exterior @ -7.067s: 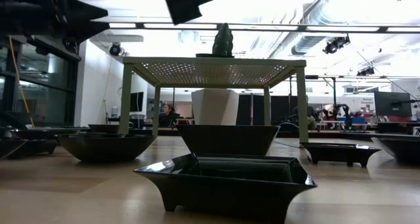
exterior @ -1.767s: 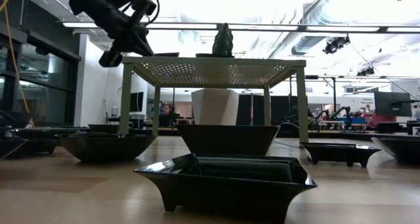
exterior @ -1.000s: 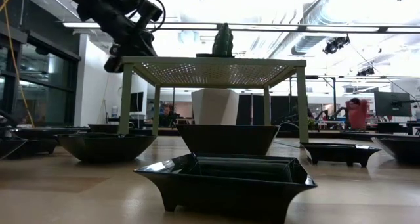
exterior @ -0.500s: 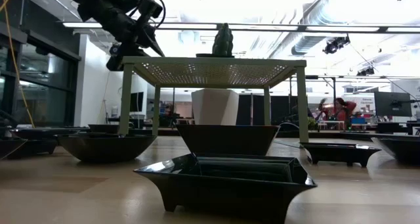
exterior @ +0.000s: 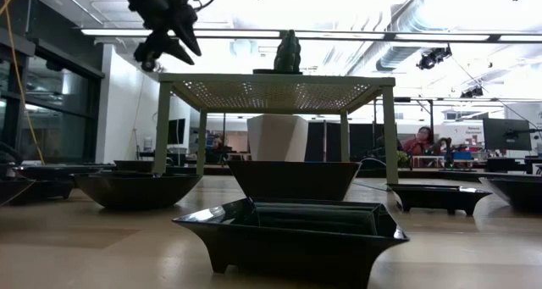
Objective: Pick & Place Mini shaped plates
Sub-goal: Stack the leaf shaped plate on top of the leaf shaped plate on the shelf
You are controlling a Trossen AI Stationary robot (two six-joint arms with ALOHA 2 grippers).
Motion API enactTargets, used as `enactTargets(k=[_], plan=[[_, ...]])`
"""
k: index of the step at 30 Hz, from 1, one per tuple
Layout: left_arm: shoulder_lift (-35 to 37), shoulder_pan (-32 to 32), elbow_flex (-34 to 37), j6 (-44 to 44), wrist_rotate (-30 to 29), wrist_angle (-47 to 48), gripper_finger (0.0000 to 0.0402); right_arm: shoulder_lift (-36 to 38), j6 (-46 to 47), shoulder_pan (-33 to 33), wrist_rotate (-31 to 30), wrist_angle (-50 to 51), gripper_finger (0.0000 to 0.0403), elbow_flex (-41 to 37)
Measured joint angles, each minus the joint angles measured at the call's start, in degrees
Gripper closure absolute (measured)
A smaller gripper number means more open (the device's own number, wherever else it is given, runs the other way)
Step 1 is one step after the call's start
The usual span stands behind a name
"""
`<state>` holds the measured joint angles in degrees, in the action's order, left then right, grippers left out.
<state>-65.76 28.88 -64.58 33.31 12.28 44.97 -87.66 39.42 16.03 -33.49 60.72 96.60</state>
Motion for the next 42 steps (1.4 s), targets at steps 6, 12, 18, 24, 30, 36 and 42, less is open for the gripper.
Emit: enactTargets(k=[6, 12, 18, 24, 30, 36, 42], plan=[[0.1, -1.2, -7.3, -9.5, -5.4, 6.6, 0.0293, 0.0, 6.1, 2.0, -0.6, 8.5, 0.0176, 0.0], [2.9, -4.8, -10.5, -18.3, -12.9, 8.7, 0.0293, 0.0, 14.7, 3.9, 1.6, 19.0, 0.0176, 0.0], [9.8, -9.1, -7.9, -21.5, -20.0, 9.1, 0.0293, 0.0, 24.5, 6.2, 2.7, 27.1, 0.0176, 0.0], [18.6, -13.9, -0.4, -22.6, -22.1, 6.8, 0.0293, 0.0, 31.0, 8.3, 4.9, 27.7, 0.0175, -0.2], [25.1, -20.2, 10.7, -22.5, -21.9, -4.9, 0.0293, 0.5, 37.0, 8.7, 11.5, 22.2, 0.0175, -9.0], [27.9, -26.9, 20.5, -24.7, -20.6, -18.4, 0.0293, 0.7, 44.4, 9.4, 19.8, 10.5, 0.0176, -19.9], [30.0, -33.4, 25.7, -28.3, -19.4, -25.9, 0.0293, 0.7, 55.2, 10.8, 26.4, 7.5, 0.0175, -25.3]])
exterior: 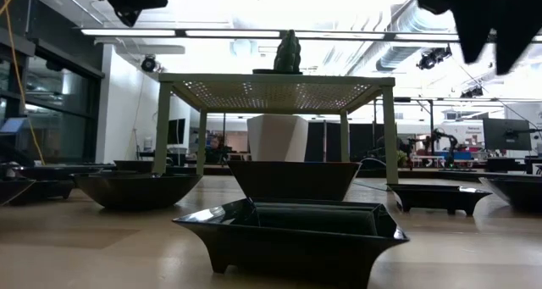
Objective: Pick & Place Mini shaped plates
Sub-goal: Stack the leaf shaped plate on top of the leaf shaped plate on the shelf
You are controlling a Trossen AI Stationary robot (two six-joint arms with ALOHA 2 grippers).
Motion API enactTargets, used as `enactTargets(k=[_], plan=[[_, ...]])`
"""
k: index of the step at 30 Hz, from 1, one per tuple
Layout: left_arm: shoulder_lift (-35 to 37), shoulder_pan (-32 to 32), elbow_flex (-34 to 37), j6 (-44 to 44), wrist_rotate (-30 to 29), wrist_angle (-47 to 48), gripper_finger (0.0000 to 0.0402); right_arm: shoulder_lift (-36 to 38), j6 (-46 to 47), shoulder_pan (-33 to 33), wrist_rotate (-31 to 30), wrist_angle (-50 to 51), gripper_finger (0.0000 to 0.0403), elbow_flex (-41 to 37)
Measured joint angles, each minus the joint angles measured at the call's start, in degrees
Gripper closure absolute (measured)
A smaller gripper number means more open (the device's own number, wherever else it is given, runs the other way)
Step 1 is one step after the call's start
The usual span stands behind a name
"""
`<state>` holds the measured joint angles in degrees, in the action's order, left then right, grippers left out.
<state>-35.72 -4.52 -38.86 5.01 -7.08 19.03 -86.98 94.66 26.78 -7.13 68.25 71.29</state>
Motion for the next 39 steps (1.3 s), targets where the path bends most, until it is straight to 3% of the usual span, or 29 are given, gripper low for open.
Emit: enactTargets(k=[10, 18, 39], plan=[[4.8, -3.0, 2.2, -2.1, -1.9, 0.6, 0.0293, 0.1, 13.3, 3.0, 6.6, -8.0, 0.0175, -8.5], [8.5, -3.0, 3.9, -2.2, -1.6, 1.7, 0.0293, 0.1, 23.4, 8.1, 7.5, -19.1, 0.0176, -17.0], [8.6, -3.0, 4.1, -1.5, -2.6, 2.1, 0.0293, 0.1, 24.1, 10.5, 3.8, -21.2, 0.0196, -23.4]])
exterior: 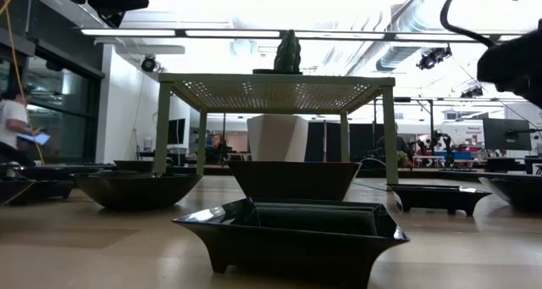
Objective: Pick & Place Mini shaped plates
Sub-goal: Stack the leaf shaped plate on top of the leaf shaped plate on the shelf
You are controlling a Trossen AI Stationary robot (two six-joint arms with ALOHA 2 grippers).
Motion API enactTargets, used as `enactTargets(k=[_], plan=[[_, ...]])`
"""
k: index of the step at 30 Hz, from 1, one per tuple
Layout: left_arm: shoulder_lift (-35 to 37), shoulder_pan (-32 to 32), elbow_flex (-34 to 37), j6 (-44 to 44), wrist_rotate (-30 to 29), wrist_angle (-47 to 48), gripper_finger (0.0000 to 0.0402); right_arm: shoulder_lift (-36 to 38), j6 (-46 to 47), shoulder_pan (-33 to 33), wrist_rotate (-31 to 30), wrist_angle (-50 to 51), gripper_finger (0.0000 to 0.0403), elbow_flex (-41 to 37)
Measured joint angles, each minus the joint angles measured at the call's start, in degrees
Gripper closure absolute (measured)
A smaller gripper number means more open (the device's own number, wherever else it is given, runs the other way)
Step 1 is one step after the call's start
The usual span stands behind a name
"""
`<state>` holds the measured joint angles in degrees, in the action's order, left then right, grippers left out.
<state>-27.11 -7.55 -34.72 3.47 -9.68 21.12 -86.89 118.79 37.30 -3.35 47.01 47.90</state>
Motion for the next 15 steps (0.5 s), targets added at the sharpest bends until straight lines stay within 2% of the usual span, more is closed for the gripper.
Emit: enactTargets(k=[8, 15], plan=[[0.0, 0.0, 0.0, 0.5, -0.4, 0.0, 0.0293, 0.0, 0.1, 0.0, 0.5, -1.9, 0.0197, -2.1], [0.0, 0.0, 0.0, 1.1, -0.6, 0.0, 0.0293, 0.0, 0.4, 0.0, 0.3, -12.0, 0.0197, -6.1]])
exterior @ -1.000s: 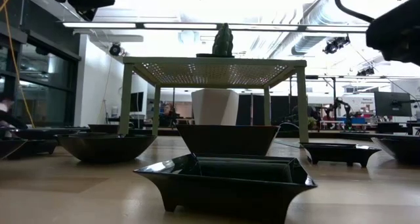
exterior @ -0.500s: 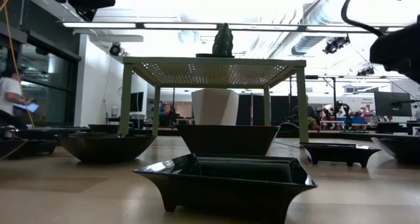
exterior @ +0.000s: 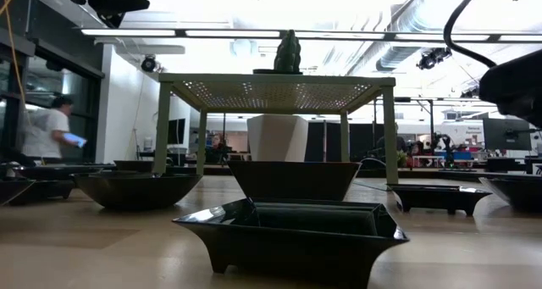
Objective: Pick & Place Mini shaped plates
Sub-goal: Stack the leaf shaped plate on top of the leaf shaped plate on the shelf
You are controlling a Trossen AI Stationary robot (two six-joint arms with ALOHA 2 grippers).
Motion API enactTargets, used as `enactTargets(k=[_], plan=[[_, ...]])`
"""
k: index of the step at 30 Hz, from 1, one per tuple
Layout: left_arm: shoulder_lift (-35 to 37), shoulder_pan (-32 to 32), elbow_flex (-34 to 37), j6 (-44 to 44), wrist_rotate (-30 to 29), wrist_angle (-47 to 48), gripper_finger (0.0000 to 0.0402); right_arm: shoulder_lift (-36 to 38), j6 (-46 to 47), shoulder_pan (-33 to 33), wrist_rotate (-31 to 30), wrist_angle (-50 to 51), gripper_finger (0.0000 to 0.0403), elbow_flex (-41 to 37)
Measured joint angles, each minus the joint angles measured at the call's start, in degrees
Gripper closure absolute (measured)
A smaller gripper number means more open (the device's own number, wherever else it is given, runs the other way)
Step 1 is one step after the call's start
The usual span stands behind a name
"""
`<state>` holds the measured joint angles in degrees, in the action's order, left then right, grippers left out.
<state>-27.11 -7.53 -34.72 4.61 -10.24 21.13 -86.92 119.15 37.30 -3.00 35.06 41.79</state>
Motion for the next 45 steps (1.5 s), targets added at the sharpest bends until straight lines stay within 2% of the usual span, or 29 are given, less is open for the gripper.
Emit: enactTargets(k=[9, 21, 32, 40, 45], plan=[[0.0, 0.0, 0.0, 0.2, 0.0, 0.0, 0.0293, 0.0, 0.4, -0.1, 0.1, -0.3, 0.0204, -0.4], [0.0, 0.0, 0.0, 1.2, 0.0, 0.0, 0.0293, 0.0, 0.4, -0.1, 0.4, -0.5, 0.0299, -0.3], [0.0, 0.0, 0.0, 1.2, 0.0, 0.0, 0.0293, 0.3, 0.4, -0.1, 2.1, -1.5, 0.0345, -0.3], [0.0, 0.0, 0.0, 1.2, 0.0, 0.0, 0.0293, 5.6, -0.9, -0.1, -0.4, 0.9, 0.0395, -0.3], [-0.6, 0.0, 0.0, 1.2, 0.0, 0.0, 0.0293, 9.6, -1.7, -0.5, -1.9, 3.2, 0.0398, -0.3]])
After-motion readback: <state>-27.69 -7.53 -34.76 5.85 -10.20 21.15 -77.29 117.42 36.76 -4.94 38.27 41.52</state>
